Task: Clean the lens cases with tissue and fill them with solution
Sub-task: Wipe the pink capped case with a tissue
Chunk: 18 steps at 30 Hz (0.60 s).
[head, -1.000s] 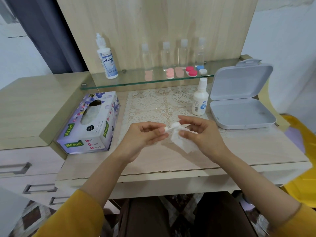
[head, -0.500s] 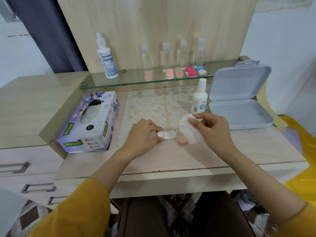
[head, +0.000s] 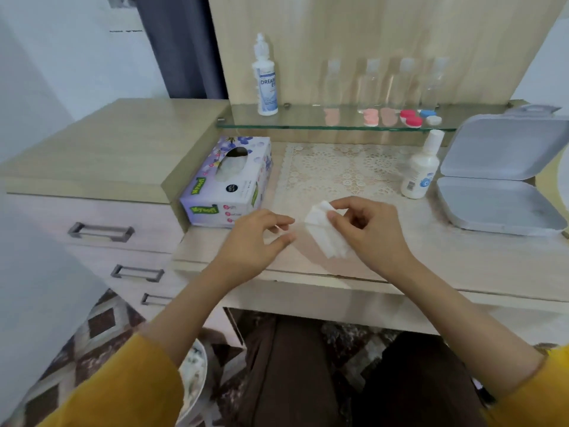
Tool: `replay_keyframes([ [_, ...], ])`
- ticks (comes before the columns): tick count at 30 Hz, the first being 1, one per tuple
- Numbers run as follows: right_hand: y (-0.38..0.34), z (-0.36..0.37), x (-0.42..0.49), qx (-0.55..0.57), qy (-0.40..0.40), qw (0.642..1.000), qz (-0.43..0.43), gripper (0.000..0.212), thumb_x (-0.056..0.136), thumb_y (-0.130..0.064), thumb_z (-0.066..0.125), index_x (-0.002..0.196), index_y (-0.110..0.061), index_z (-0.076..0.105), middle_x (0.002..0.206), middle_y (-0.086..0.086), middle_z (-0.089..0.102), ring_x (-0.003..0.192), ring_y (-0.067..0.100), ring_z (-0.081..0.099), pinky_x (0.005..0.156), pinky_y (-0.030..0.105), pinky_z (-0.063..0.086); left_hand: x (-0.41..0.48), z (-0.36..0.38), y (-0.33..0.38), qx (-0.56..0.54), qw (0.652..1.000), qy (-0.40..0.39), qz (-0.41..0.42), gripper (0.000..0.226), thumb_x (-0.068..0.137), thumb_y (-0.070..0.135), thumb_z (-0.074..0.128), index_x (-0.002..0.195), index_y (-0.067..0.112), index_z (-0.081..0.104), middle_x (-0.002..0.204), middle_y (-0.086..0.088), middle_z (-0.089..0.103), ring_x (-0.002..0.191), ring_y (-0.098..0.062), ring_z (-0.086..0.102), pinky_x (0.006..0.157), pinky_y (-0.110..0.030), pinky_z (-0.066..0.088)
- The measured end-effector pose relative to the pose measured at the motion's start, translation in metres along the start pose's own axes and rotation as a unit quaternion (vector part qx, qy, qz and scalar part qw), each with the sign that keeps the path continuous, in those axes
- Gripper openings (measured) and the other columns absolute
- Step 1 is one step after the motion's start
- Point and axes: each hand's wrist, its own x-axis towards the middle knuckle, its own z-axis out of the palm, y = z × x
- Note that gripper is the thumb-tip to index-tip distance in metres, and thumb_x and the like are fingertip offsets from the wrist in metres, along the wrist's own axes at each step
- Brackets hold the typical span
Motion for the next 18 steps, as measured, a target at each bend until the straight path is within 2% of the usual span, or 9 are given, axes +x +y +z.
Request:
replay_keyframes([
  [3,-0.013,0.041,-0.003,-0.014,-0.044,0.998,-0.041,0.008,0.084,-0.013,0.065,0.09,-0.014,0.071,0.05,-0.005,0.051,0.049,0.008,0.046,0.049,0.011,0.035,-0.049,-0.027,-0.024,-0.018,0.998,0.046,-0.05,0.024,0.081,0.018,0.069,0.104,0.014,0.069,0.087,0.006,0.065,0.074,0.004,0.056,0.071,-0.001,0.035],
  [7,-0.029,0.106,-0.015,-0.027,-0.109,0.989,-0.095,0.01,0.082,-0.013,0.067,0.091,-0.012,0.072,0.052,-0.003,0.052,0.053,0.006,0.05,0.052,0.012,0.035,-0.121,-0.054,-0.063,-0.019,0.984,0.074,-0.163,0.02,0.083,0.02,0.067,0.103,0.019,0.068,0.081,0.017,0.062,0.076,0.003,0.058,0.07,-0.007,0.041],
  [9,-0.037,0.142,-0.026,-0.028,-0.153,0.981,-0.116,0.011,0.082,-0.013,0.067,0.091,-0.012,0.072,0.052,-0.004,0.053,0.052,0.004,0.05,0.054,0.014,0.035,-0.157,-0.061,-0.086,-0.005,0.97,0.08,-0.231,0.022,0.084,0.025,0.066,0.105,0.019,0.068,0.083,0.013,0.063,0.076,0.004,0.057,0.069,-0.006,0.041],
  [11,-0.044,0.178,-0.039,-0.03,-0.207,0.969,-0.132,0.013,0.083,-0.014,0.066,0.094,-0.009,0.072,0.056,0.002,0.057,0.05,0.006,0.046,0.055,0.016,0.034,-0.191,-0.062,-0.109,0.008,0.955,0.075,-0.288,0.024,0.085,0.026,0.065,0.106,0.017,0.068,0.086,0.008,0.066,0.072,0.007,0.055,0.067,-0.001,0.039],
  [13,-0.045,0.217,-0.052,-0.032,-0.272,0.954,-0.121,0.016,0.086,-0.016,0.062,0.098,-0.008,0.07,0.06,0.01,0.061,0.055,0.014,0.049,0.054,0.017,0.033,-0.22,-0.059,-0.13,0.023,0.939,0.055,-0.338,0.026,0.086,0.03,0.062,0.109,0.017,0.067,0.095,0.003,0.07,0.073,0.004,0.056,0.064,-0.001,0.037],
  [15,-0.039,0.257,-0.062,-0.047,-0.328,0.939,-0.095,0.018,0.089,-0.019,0.058,0.1,-0.009,0.068,0.06,0.008,0.059,0.056,0.017,0.05,0.052,0.017,0.034,-0.245,-0.053,-0.149,0.029,0.921,0.039,-0.386,0.028,0.088,0.032,0.06,0.111,0.017,0.067,0.101,0.001,0.07,0.08,-0.002,0.057,0.066,-0.006,0.036],
  [18,-0.019,0.309,-0.079,-0.103,-0.374,0.919,-0.074,0.02,0.091,-0.018,0.052,0.095,-0.006,0.067,0.059,0.004,0.056,0.06,0.022,0.052,0.06,0.03,0.043,-0.274,-0.043,-0.177,-0.001,0.891,0.03,-0.452,0.029,0.088,0.03,0.06,0.111,0.014,0.066,0.102,-0.002,0.069,0.087,-0.01,0.061,0.076,-0.018,0.043],
])
